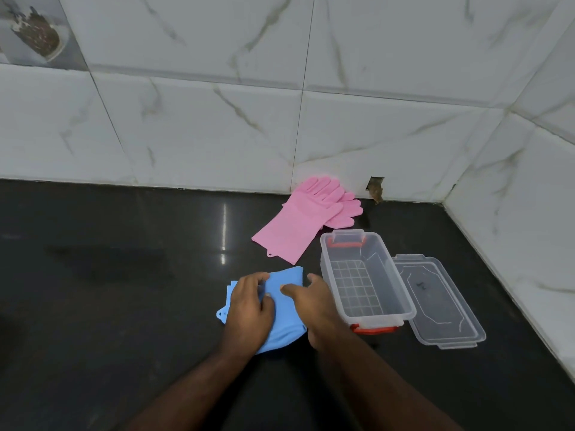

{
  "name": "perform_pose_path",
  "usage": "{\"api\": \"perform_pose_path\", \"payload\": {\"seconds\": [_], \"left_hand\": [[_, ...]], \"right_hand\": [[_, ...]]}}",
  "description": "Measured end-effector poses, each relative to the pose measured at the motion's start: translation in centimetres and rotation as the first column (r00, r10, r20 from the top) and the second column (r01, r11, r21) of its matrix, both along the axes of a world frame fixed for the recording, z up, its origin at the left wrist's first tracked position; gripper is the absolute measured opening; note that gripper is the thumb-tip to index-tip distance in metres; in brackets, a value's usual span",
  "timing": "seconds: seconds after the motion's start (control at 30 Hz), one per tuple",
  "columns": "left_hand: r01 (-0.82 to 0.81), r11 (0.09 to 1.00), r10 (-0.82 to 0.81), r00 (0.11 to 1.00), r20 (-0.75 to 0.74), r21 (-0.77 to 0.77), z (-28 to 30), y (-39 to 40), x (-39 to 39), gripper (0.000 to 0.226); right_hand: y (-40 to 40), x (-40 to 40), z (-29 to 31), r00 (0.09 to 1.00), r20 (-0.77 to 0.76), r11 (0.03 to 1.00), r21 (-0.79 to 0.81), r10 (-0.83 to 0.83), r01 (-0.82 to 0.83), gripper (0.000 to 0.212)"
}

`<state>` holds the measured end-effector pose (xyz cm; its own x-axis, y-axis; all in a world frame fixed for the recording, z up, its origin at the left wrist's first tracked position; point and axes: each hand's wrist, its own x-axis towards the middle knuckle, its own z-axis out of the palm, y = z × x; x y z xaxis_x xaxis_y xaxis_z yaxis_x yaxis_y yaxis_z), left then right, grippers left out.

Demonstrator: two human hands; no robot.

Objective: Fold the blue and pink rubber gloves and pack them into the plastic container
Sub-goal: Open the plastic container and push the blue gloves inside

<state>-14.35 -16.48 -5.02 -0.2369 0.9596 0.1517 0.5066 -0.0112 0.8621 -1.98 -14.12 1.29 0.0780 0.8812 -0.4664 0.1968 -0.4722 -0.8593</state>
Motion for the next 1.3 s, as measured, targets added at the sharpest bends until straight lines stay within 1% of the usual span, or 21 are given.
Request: {"api": "perform_pose_path", "payload": {"seconds": [0.07, 0.13, 0.2, 0.27, 0.3, 0.43, 0.53, 0.57, 0.6, 0.67, 0.7, 0.73, 0.77, 0.8, 0.87, 0.97, 1.03, 1.1, 1.17, 1.23, 1.3], "left_hand": [[-0.046, 0.998, 0.045, 0.998, 0.048, 0.033, 0.1, -0.2, 0.1, 0.035], [-0.054, 0.997, 0.050, 0.996, 0.071, 0.062, 0.1, -0.4, 0.1, 0.034], [-0.034, 0.998, 0.028, 0.996, 0.089, 0.062, 0.1, -0.5, 0.1, 0.033], [-0.028, 0.998, 0.023, 0.995, 0.096, 0.051, 0.2, -0.6, 0.0, 0.032], [-0.029, 0.998, 0.025, 0.995, 0.097, 0.048, 0.3, -0.5, 0.0, 0.032], [-0.091, 0.995, 0.086, 0.989, 0.117, 0.039, 2.6, -0.1, -0.3, 0.022], [-0.122, 0.987, 0.141, 0.971, 0.193, -0.107, 5.5, 0.5, -0.8, 0.010], [-0.096, 0.978, 0.145, 0.951, 0.274, -0.185, 6.3, 0.7, -1.0, 0.014], [-0.030, 0.964, 0.138, 0.905, 0.403, -0.263, 7.3, 0.7, -1.1, 0.023], [0.188, 0.912, 0.131, 0.709, 0.692, -0.366, 9.2, 0.7, -1.2, 0.045], [0.281, 0.887, 0.132, 0.607, 0.783, -0.367, 10.2, 0.6, -1.4, 0.056], [0.346, 0.871, 0.123, 0.535, 0.836, -0.349, 11.0, 0.6, -1.6, 0.064], [0.383, 0.862, 0.115, 0.492, 0.863, -0.333, 11.6, 0.7, -1.8, 0.068], [0.398, 0.858, 0.114, 0.467, 0.877, -0.324, 11.9, 0.7, -2.1, 0.067], [0.379, 0.865, 0.142, 0.443, 0.885, -0.329, 12.0, 0.8, -2.7, 0.056], [0.309, 0.880, 0.196, 0.454, 0.869, -0.360, 11.1, 0.5, -3.1, 0.040], [0.255, 0.900, 0.207, 0.466, 0.860, -0.354, 10.6, 0.1, -2.8, 0.034], [0.224, 0.920, 0.196, 0.451, 0.871, -0.323, 10.5, -0.2, -2.5, 0.031], [0.226, 0.932, 0.171, 0.417, 0.893, -0.284, 10.6, -0.5, -2.2, 0.031], [0.257, 0.934, 0.141, 0.376, 0.916, -0.249, 10.9, -0.8, -1.9, 0.031], [0.322, 0.924, 0.098, 0.324, 0.941, -0.207, 11.4, -1.0, -1.3, 0.033]], "right_hand": [[0.4, -0.2, 0.2, 0.995, -0.099, 1.000, -0.006, 0.013, -0.014, 0.030], [0.6, -0.2, 0.6, 0.989, -0.117, 0.996, 0.007, 0.089, -0.089, 0.025], [0.6, -0.3, 0.6, 0.984, -0.020, 0.984, 0.022, 0.176, -0.176, 0.023], [0.5, -0.5, 0.5, 0.962, 0.123, 0.969, 0.023, 0.242, -0.247, 0.033], [0.5, -0.5, 0.5, 0.953, 0.159, 0.964, 0.032, 0.256, -0.264, 0.037], [0.9, -0.3, 1.8, 0.941, 0.245, 0.949, 0.156, 0.233, -0.275, 0.029], [1.4, 0.1, 3.7, 0.950, 0.269, 0.927, 0.291, 0.158, -0.236, 0.027], [1.4, 0.2, 4.4, 0.948, 0.289, 0.907, 0.351, 0.134, -0.235, 0.027], [1.3, 0.3, 5.0, 0.939, 0.325, 0.878, 0.410, 0.112, -0.247, 0.028], [0.5, 0.2, 6.1, 0.903, 0.416, 0.806, 0.496, 0.105, -0.322, 0.030], [-0.2, 0.1, 6.5, 0.873, 0.468, 0.766, 0.511, 0.133, -0.391, 0.032], [-0.9, -0.1, 6.7, 0.832, 0.528, 0.715, 0.517, 0.168, -0.472, 0.032], [-1.5, -0.2, 6.5, 0.784, 0.587, 0.652, 0.517, 0.201, -0.555, 0.032], [-2.1, -0.4, 6.2, 0.740, 0.634, 0.585, 0.521, 0.224, -0.622, 0.031], [-2.9, -0.3, 5.3, 0.680, 0.693, 0.481, 0.524, 0.239, -0.703, 0.028], [-3.5, 0.5, 4.0, 0.629, 0.723, 0.419, 0.497, 0.284, -0.760, 0.031], [-3.6, 1.4, 4.2, 0.625, 0.680, 0.454, 0.450, 0.384, -0.769, 0.038], [-3.2, 2.3, 5.0, 0.675, 0.572, 0.550, 0.411, 0.466, -0.727, 0.039], [-2.4, 3.4, 5.9, 0.809, 0.472, 0.688, 0.456, 0.350, -0.564, 0.037], [-1.4, 4.7, 6.4, 0.933, 0.316, 0.820, 0.478, 0.175, -0.316, 0.040], [-0.7, 5.9, 6.8, 0.994, 0.014, 0.930, 0.353, 0.106, -0.104, 0.046]]}}
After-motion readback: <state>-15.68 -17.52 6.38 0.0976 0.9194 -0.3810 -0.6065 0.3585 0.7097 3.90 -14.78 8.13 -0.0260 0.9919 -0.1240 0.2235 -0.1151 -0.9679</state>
